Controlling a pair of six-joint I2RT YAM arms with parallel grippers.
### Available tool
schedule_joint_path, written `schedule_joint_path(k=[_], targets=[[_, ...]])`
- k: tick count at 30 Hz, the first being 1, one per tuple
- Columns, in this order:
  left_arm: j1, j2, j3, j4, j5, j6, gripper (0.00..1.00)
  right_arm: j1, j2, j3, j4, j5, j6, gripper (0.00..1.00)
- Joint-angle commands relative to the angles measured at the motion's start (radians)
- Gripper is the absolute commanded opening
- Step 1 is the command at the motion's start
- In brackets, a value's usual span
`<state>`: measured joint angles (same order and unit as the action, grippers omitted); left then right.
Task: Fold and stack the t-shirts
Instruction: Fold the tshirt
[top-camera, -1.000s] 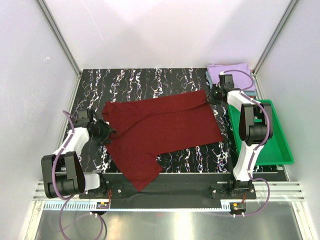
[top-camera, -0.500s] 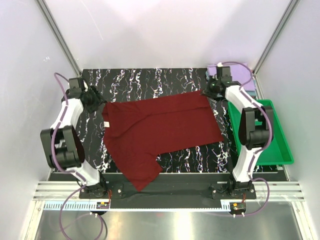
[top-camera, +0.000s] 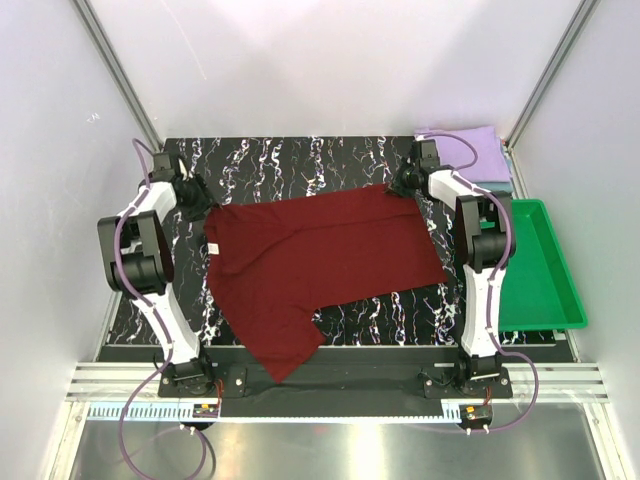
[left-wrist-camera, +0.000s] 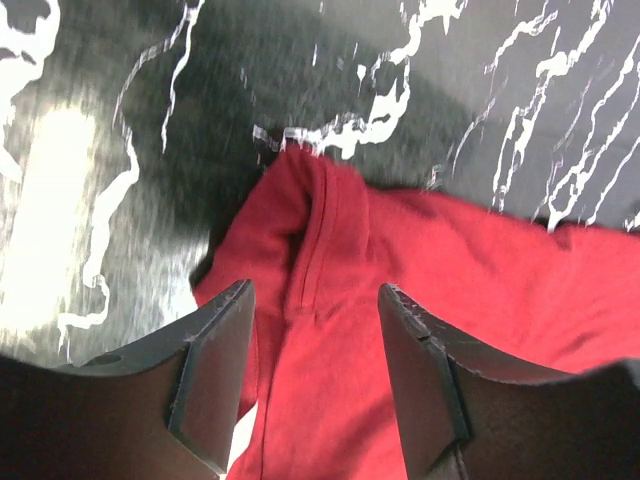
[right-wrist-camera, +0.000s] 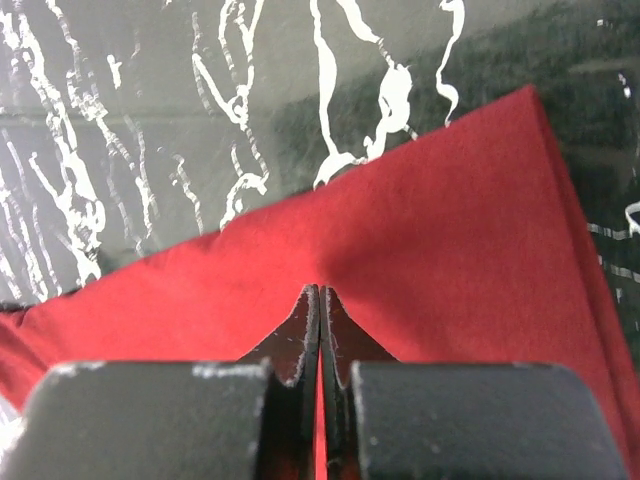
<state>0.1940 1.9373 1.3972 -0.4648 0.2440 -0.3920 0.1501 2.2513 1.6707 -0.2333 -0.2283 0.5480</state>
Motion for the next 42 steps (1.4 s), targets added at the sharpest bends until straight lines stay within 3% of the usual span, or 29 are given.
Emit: schedule_joint_path(k=[1, 7, 11, 15, 16, 21, 34, 37, 38, 42], targets=[[0.004, 0.043, 0.082, 0.063, 0.027, 0.027, 0.56, -0.001, 0.014, 0.072, 0.029, 0.024, 0.007, 0.0], [0.002, 0.092, 0.12, 0.083, 0.055, 0.018, 0.47, -0.001, 0.056, 0.102, -0.007, 0.107, -0.019, 0.0], [0.004, 0.118, 0.137, 0.091, 0.066, 0.007, 0.28, 0.0, 0.068, 0.113, -0.032, 0.142, -0.026, 0.0], [0.004, 0.141, 0.158, 0.051, 0.051, -0.004, 0.0, -0.001, 0.082, 0.118, -0.038, 0.185, -0.014, 0.0], [0.005, 0.141, 0.16, 0.039, 0.028, -0.011, 0.0, -0.001, 0.091, 0.123, -0.046, 0.194, -0.007, 0.0], [0.033, 0.083, 0.114, 0.043, -0.1, -0.067, 0.0, -0.003, 0.113, 0.142, -0.087, 0.279, 0.033, 0.0], [0.07, 0.075, 0.097, 0.055, -0.029, -0.15, 0.0, -0.001, 0.097, 0.121, -0.078, 0.285, 0.092, 0.0], [0.073, 0.061, 0.146, 0.014, -0.02, -0.14, 0.23, -0.001, 0.071, 0.127, -0.04, 0.198, 0.083, 0.01], [0.074, 0.055, 0.166, -0.033, -0.035, -0.137, 0.26, -0.001, 0.062, 0.13, -0.031, 0.134, 0.067, 0.03], [0.071, -0.041, 0.204, -0.158, -0.175, -0.117, 0.53, 0.026, -0.028, 0.149, -0.029, 0.058, 0.012, 0.19]])
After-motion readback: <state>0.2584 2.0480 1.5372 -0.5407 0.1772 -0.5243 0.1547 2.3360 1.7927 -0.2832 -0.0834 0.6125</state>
